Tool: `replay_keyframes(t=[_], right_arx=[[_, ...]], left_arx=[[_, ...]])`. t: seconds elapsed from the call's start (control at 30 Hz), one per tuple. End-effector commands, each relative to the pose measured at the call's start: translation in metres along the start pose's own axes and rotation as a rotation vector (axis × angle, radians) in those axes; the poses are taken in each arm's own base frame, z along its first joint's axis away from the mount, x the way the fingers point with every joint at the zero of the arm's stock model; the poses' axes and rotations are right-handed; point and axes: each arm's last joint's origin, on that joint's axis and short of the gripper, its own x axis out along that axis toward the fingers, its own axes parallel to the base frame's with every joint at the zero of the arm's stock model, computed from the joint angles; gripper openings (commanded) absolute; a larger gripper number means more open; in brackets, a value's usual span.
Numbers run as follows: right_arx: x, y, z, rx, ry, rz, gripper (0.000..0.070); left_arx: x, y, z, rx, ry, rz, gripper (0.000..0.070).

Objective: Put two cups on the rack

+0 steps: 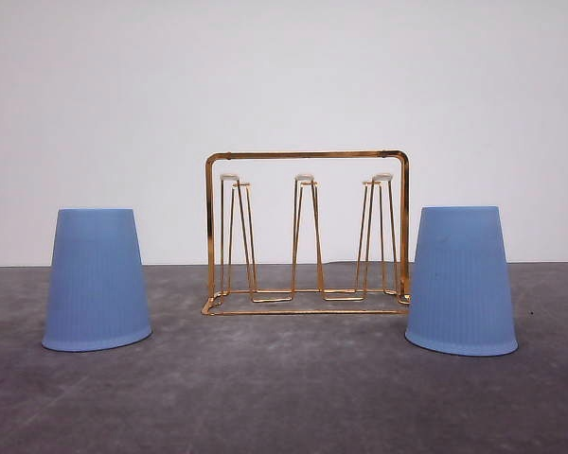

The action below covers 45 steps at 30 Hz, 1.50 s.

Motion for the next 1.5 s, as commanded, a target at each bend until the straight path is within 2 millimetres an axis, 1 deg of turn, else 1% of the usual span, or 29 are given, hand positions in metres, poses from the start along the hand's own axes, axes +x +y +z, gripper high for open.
replay_keyframes(t=[0.0, 0.1, 0.3, 0.37, 0.47, 0.57, 0.67, 0.77, 0.9, 1.0, 1.07, 1.13, 1.27, 1.37, 1.47], right_arx=[[0.0, 0.0, 0.001, -0.003, -0.023, -0.003, 0.0016], [0.0, 0.0, 0.002, 0.023, -0.03, 0.003, 0.0016], [0.0, 0.001, 0.002, 0.146, -0.025, 0.032, 0.0013], [-0.002, 0.001, 0.008, 0.203, -0.034, 0.041, 0.0005], [-0.009, 0.0, 0.027, 0.289, -0.043, 0.054, 0.0005], [-0.019, -0.001, 0.054, 0.331, -0.036, 0.066, 0.0005], [-0.027, -0.002, 0.087, 0.347, -0.007, 0.092, 0.0005], [-0.03, -0.004, 0.119, 0.346, 0.065, 0.097, 0.0005], [-0.024, -0.006, 0.15, 0.289, 0.208, 0.102, 0.0005], [-0.01, -0.006, 0.164, 0.236, 0.337, 0.132, 0.0005], [0.001, -0.005, 0.167, 0.221, 0.422, 0.175, 0.0005], [0.014, -0.004, 0.165, 0.215, 0.486, 0.225, 0.0005], [0.038, -0.002, 0.156, 0.217, 0.582, 0.295, 0.0005], [0.048, -0.001, 0.151, 0.204, 0.616, 0.303, 0.0005], [0.053, 0.0, 0.149, 0.191, 0.631, 0.309, 0.0006]], left_arx=[[0.001, 0.0, -0.005, -0.001, 0.016, 0.0, 0.0], [0.001, 0.0, -0.005, -0.013, 0.016, -0.007, 0.0], [0.001, 0.0, -0.005, -0.087, 0.016, -0.014, 0.0], [0.0, -0.001, -0.001, -0.118, 0.011, -0.036, 0.0], [-0.007, -0.004, 0.016, -0.19, -0.008, -0.072, 0.0002], [-0.017, -0.006, 0.044, -0.258, -0.007, -0.085, 0.0003], [-0.027, -0.011, 0.082, -0.265, 0.03, -0.129, 0.0003], [-0.031, -0.017, 0.121, -0.246, 0.093, -0.17, 0.0003], [-0.024, -0.023, 0.165, -0.185, 0.171, -0.219, 0.0002], [-0.011, -0.026, 0.186, -0.131, 0.234, -0.24, 0.0002], [0.0, -0.029, 0.193, -0.1, 0.284, -0.246, 0.0002], [0.011, -0.031, 0.193, -0.084, 0.337, -0.254, 0.0002], [0.033, -0.037, 0.184, -0.047, 0.445, -0.287, 0.0002], [0.045, -0.042, 0.177, -0.017, 0.507, -0.307, 0.0002], [0.053, -0.044, 0.171, -0.008, 0.55, -0.315, 0.0008]])
